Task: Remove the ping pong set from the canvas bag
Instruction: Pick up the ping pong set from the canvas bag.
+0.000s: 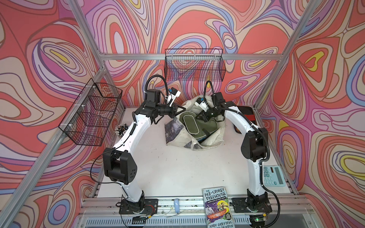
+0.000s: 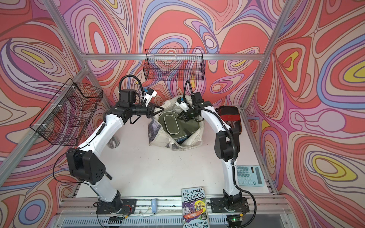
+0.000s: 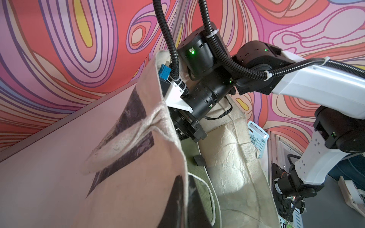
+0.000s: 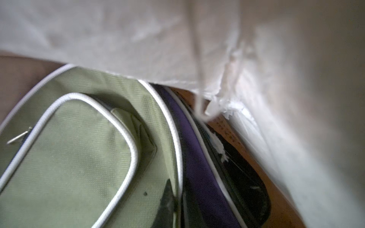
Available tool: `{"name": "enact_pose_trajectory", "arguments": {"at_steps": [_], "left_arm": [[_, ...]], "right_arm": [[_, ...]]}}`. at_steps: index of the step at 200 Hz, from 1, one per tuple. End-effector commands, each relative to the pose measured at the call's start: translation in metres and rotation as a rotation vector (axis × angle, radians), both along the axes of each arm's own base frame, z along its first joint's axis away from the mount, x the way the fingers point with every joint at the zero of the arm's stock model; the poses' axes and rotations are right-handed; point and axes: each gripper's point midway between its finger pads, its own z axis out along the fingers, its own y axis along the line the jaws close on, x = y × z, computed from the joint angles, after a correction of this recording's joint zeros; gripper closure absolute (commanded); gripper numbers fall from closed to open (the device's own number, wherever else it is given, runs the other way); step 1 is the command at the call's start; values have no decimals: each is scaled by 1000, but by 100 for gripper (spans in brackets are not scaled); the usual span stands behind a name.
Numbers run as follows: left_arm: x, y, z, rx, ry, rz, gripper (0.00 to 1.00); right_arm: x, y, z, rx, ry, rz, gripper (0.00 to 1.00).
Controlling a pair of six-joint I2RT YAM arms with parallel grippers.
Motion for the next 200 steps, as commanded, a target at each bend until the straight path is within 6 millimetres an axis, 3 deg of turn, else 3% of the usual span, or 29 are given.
{"name": "enact_pose_trajectory", "arguments": {"at_steps": [1,46,75,98,147,200], "left_arm": [[-38,-12,85,-115,-291,-156,100],[-29,-9,81,-90,-287,-104,100],[-9,-1,66,-20,-241,10,100],[4,4,56,20,-207,72,100],[24,21,39,106,-155,214,100],[22,30,36,142,-146,268,100]], "right_arm": [[-19,-15,-12,-84,64,-18,100],[-23,-25,29,-85,-32,-86,100],[-21,-36,81,-39,-163,-197,100],[-23,-43,110,-22,-222,-250,100],[-18,-57,131,-45,-264,-346,100],[-13,-63,139,-44,-264,-410,100]]}}
